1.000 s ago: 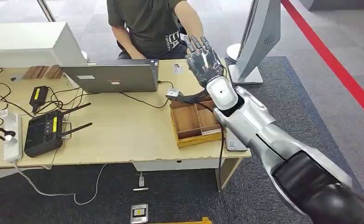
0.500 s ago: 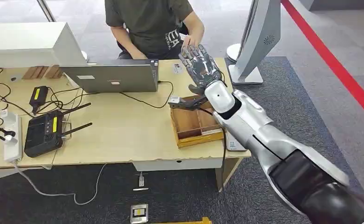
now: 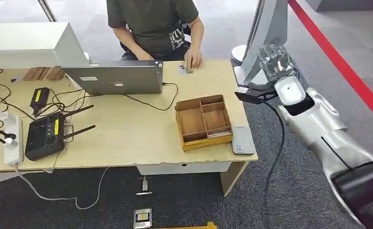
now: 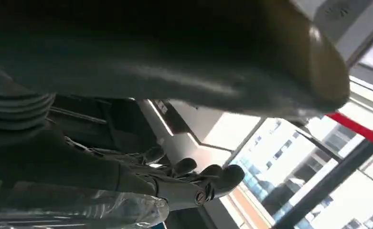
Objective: Pass the card to the sensor for recognition and then transmit it.
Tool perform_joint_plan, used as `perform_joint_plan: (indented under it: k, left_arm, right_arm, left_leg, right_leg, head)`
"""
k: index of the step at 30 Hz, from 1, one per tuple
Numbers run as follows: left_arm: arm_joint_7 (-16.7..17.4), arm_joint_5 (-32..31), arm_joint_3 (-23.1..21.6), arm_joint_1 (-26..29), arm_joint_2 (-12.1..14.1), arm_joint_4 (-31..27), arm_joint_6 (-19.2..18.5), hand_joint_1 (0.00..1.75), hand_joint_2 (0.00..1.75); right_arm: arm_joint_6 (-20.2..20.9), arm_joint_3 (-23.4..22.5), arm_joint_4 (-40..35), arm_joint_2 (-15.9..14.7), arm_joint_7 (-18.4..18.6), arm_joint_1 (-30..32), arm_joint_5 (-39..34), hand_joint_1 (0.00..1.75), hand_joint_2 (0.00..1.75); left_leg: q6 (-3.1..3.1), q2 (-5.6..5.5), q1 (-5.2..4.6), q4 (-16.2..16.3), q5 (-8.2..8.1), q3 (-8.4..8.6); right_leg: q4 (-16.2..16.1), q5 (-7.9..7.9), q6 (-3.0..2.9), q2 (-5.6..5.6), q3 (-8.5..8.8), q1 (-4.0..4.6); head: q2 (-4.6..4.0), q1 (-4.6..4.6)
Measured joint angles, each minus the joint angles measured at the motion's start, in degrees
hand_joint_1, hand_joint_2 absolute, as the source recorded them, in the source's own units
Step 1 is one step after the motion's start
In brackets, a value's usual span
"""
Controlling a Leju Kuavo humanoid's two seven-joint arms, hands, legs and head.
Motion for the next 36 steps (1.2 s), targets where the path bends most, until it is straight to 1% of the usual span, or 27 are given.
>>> perform_joint_plan:
  k: [2,5,8,13,15,17,19,21,23,26,27,28,30,34,36]
  left_arm:
    - [0.1,0.6,0.0,-0.1,0.0,0.0,0.3,0.0,0.0]
    - [0.3,1.2,0.0,0.0,0.0,0.0,0.7,0.0,0.0]
    - [0.3,1.3,0.0,0.1,0.0,0.0,0.9,0.0,0.0]
    - [0.3,1.4,0.0,-0.2,0.0,0.0,0.9,0.0,0.0]
    - [0.3,1.4,0.0,-0.2,0.0,0.0,0.9,0.0,0.0]
    - [0.3,2.3,0.0,-0.3,-0.1,0.0,1.4,0.0,0.0]
    - [0.3,3.4,0.1,-0.4,-0.3,0.0,2.3,0.0,0.0]
    - [0.3,4.2,0.2,-0.3,-0.6,0.0,3.3,0.0,0.0]
    - [0.9,4.8,0.2,-0.3,-1.0,0.0,4.4,0.0,0.0]
    - [2.0,5.6,0.7,-0.3,-1.5,0.0,5.9,0.0,0.0]
    - [2.9,5.6,0.8,-0.3,-1.6,0.0,6.3,0.0,0.0]
    - [4.1,5.7,0.9,-0.3,-1.9,0.0,6.9,0.0,0.0]
    - [4.9,6.0,1.2,-0.4,-2.2,0.0,8.0,0.0,0.0]
    - [4.0,6.9,1.7,-0.3,-2.4,0.0,8.8,0.0,0.0]
    - [3.4,7.0,2.0,-0.3,-2.4,0.0,8.8,0.0,0.0]
  right_arm:
    - [1.0,-2.5,-1.5,-3.2,1.1,1.8,-1.5,0.0,0.0]
    - [1.3,-6.6,-3.5,-8.3,1.5,4.8,-2.9,0.0,0.0]
    - [1.4,-9.4,-5.0,-11.2,1.5,6.7,-3.1,0.0,0.0]
    - [1.6,-12.2,-7.1,-13.9,1.5,8.2,-3.1,0.0,0.0]
    - [1.6,-13.0,-7.7,-14.5,1.5,8.5,-3.2,0.0,0.0]
    - [1.7,-13.8,-7.9,-15.1,2.3,9.0,-4.2,0.0,0.0]
    - [0.1,-15.4,-7.7,-15.9,3.6,10.7,-7.2,0.0,0.0]
    - [-3.9,-17.8,-6.5,-16.6,3.9,13.5,-10.2,0.0,0.0]
    - [-10.0,-20.2,-3.7,-17.1,3.2,16.8,-13.3,0.0,0.0]
    - [-18.2,-24.1,2.7,-16.6,1.8,22.2,-17.4,0.0,0.0]
    - [-20.2,-25.2,5.1,-16.0,1.4,24.2,-18.5,0.0,0.0]
    - [-21.5,-26.3,7.6,-15.2,0.9,26.2,-20.1,0.0,0.0]
    - [-23.5,-28.1,11.8,-13.2,0.2,30.4,-23.2,0.0,0.0]
    - [-28.0,-32.6,19.1,-8.1,-2.9,39.7,-30.7,0.0,0.0]
    - [-29.9,-34.9,21.8,-5.7,-4.3,43.3,-32.2,0.0,0.0]
  left_leg:
    - [0.02,0.02,-0.01,0.0,-0.02,0.02]
    - [0.03,-0.05,0.0,0.0,-0.01,-0.06]
    - [0.02,0.09,0.0,0.0,-0.02,-0.05]
    - [0.02,0.07,0.02,0.0,0.0,-0.04]
    - [0.02,0.06,0.02,0.0,0.01,-0.04]
    - [0.02,0.07,0.02,0.0,0.0,0.0]
    - [0.02,-0.02,0.02,0.0,0.0,-0.03]
    - [0.03,-0.07,0.02,0.0,0.0,-0.04]
    - [0.1,-0.09,0.03,0.0,-0.05,-0.1]
    - [0.16,-0.11,0.03,0.0,-0.1,-0.08]
    - [0.15,-0.12,0.03,0.0,-0.12,-0.08]
    - [0.14,-0.12,0.05,0.0,-0.15,-0.07]
    - [0.13,-0.14,0.08,0.0,-0.17,-0.06]
    - [0.09,-0.23,0.11,-0.1,-0.2,-0.07]
    - [0.06,-0.22,0.11,-0.2,-0.22,-0.04]
  right_leg:
    - [0.0,0.0,0.0,0.03,0.01,-0.01]
    - [0.0,-0.03,0.06,-0.02,0.04,0.0]
    - [0.0,0.0,0.02,0.12,-0.01,0.0]
    - [0.0,0.0,0.02,0.11,-0.02,0.01]
    - [0.0,0.0,0.02,0.11,-0.01,0.01]
    - [0.0,0.0,0.03,0.11,-0.01,0.01]
    - [0.0,-0.03,0.07,0.02,0.05,0.01]
    - [0.0,-0.04,0.08,-0.06,0.03,0.0]
    - [-0.1,-0.06,0.12,-0.08,0.07,0.0]
    - [-0.1,-0.13,0.22,-0.08,0.09,0.0]
    - [-0.1,-0.14,0.22,-0.08,0.11,0.01]
    - [-0.1,-0.15,0.21,-0.08,0.12,0.04]
    - [-0.1,-0.19,0.19,-0.08,0.13,0.06]
    - [-0.1,-0.29,0.08,-0.2,0.12,0.1]
    - [-0.1,-0.32,0.05,-0.19,0.12,0.11]
  head:
    - [0.0,-0.07]
    - [0.0,0.0]
    - [0.0,-0.02]
    - [0.0,-0.04]
    - [0.0,-0.04]
    - [0.0,-0.09]
    - [0.0,-0.06]
    - [0.0,-0.07]
    - [0.0,-0.04]
    - [0.0,-0.07]
    - [0.0,-0.04]
    - [0.0,-0.02]
    - [0.0,-0.04]
    - [0.0,-0.09]
    - [0.0,-0.09]
